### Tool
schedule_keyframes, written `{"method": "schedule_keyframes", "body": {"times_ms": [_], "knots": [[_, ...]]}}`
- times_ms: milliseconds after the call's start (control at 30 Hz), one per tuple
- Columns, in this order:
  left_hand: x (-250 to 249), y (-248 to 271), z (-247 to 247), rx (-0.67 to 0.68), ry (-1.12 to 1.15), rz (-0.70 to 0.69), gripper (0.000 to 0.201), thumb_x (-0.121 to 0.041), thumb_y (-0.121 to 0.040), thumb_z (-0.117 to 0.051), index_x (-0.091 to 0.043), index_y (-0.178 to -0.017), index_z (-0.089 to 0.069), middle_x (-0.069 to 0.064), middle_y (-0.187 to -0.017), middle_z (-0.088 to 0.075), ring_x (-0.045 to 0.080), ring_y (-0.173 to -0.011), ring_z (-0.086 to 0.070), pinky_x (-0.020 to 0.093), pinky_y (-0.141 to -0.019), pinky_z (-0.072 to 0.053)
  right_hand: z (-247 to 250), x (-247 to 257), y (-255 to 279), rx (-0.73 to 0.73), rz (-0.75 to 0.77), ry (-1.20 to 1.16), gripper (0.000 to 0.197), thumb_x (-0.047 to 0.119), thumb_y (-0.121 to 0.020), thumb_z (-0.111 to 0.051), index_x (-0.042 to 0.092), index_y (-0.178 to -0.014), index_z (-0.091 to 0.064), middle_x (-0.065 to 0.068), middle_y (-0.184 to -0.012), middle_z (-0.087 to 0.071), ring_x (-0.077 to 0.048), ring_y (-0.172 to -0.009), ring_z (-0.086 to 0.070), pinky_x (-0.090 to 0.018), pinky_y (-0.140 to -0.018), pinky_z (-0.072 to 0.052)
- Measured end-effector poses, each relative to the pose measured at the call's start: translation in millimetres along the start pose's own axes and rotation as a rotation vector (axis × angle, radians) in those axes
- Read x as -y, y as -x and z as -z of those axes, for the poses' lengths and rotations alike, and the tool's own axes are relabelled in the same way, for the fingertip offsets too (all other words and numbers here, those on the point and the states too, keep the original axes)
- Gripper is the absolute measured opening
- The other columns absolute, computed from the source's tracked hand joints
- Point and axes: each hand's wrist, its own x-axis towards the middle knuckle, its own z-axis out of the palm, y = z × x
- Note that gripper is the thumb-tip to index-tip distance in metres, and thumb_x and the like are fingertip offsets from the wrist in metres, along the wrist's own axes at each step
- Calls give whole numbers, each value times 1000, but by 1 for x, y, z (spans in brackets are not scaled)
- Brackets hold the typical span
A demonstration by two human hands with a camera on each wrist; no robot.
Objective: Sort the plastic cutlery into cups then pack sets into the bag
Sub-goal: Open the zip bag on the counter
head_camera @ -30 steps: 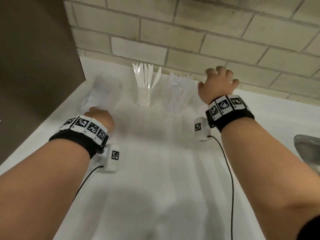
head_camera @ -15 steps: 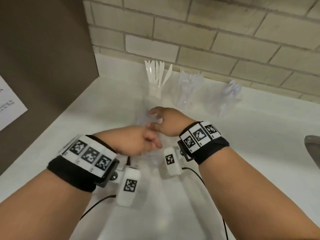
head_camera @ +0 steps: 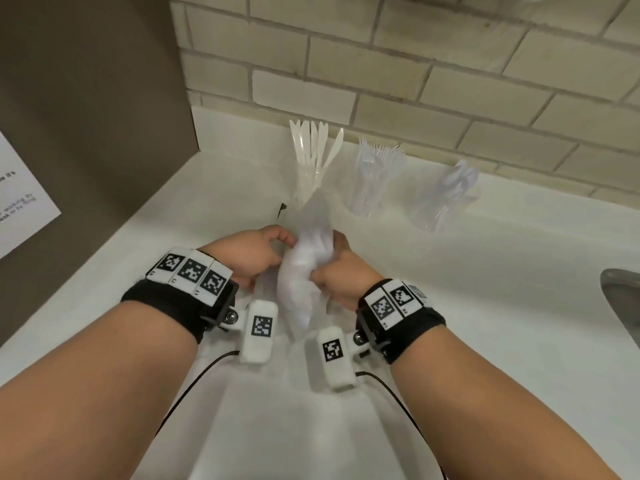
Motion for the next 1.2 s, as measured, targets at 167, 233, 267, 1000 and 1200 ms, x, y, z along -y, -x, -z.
{"method": "schedule_keyframes", "body": {"times_ms": [167,233,267,1000,1200], "knots": [[-18,9,-2,-139,-128,-186,34,0,-79,-61,-30,-93,-65,7,-77,-52,19,-57,-49,24,-54,-42,16,-1,18,12,45,256,58,15,-70,-59,13,-127,-48,-10,-106,-61,-28,-97,-63,-36,-76,-52],[-31,16,0,-239,-202,-281,42,2,-79,-63,-30,-106,-56,2,-86,-51,13,-63,-49,22,-55,-44,34,1,23,-196,38,295,62,4,-81,-50,14,-141,-38,-11,-129,-52,-29,-120,-53,-31,-94,-46],[-38,21,2,-268,-219,-310,46,1,-79,-63,-31,-111,-52,1,-91,-52,12,-69,-51,23,-57,-45,42,2,26,-303,77,271,67,0,-83,-47,16,-145,-32,-11,-137,-46,-30,-124,-49,-34,-102,-43],[-97,67,13,-366,-816,-634,27,3,-79,-47,-23,-83,-56,0,-75,-59,22,-73,-54,27,-56,-37,87,28,60,-515,384,-396,50,16,-95,-56,23,-141,-38,4,-127,-49,-18,-72,-64,-29,-67,-55],[-140,80,31,-523,-808,-847,23,-1,-78,-55,-24,-82,-50,-1,-79,-53,23,-75,-49,30,-65,-37,95,52,71,-577,631,-415,16,3,-89,-62,17,-81,-59,0,-78,-62,-12,-69,-59,-29,-70,-53]]}}
